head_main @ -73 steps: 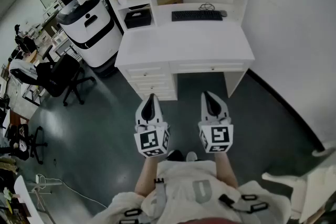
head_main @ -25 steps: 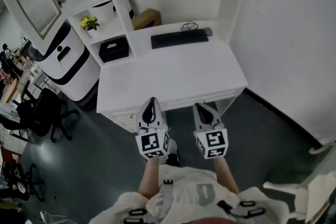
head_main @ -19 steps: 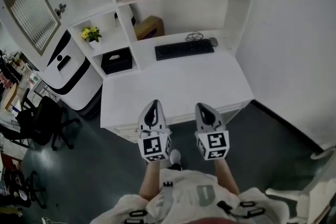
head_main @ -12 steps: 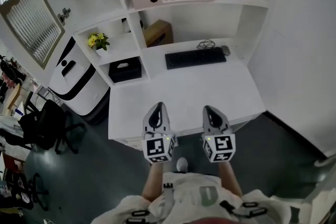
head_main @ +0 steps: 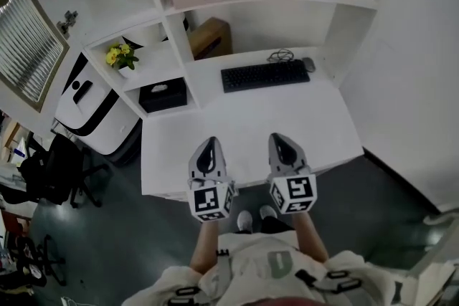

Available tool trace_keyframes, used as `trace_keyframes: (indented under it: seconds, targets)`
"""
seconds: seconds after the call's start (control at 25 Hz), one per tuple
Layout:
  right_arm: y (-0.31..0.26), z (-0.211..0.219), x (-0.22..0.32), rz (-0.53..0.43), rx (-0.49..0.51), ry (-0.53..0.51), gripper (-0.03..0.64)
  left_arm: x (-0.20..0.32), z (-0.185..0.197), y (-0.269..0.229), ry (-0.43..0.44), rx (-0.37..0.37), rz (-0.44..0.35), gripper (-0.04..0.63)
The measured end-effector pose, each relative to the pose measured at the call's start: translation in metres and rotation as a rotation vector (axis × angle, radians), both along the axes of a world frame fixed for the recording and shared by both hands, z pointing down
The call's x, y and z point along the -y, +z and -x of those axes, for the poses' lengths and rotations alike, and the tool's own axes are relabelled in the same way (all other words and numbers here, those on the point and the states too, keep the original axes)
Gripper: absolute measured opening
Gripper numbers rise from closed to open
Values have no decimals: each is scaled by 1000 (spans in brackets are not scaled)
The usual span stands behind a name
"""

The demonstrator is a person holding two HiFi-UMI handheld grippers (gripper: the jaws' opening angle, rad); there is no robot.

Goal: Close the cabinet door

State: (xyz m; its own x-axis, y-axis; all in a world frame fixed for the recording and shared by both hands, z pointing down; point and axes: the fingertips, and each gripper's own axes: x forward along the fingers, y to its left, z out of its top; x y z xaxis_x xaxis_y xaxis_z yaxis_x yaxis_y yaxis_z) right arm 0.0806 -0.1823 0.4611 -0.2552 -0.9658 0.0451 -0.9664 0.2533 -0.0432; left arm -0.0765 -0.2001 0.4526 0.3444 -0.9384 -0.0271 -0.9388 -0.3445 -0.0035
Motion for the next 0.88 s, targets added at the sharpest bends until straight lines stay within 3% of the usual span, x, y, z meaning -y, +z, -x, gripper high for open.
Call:
trace_keyframes:
  seconds: [0.4, 0.88]
  targets:
    - [-19, -15, 23, -54, 25, -72, 5, 12, -15, -14, -71, -32, -12, 5]
    - [-18, -12, 38, -51, 39, -138, 5, 17, -13, -16, -140, 19, -21, 5]
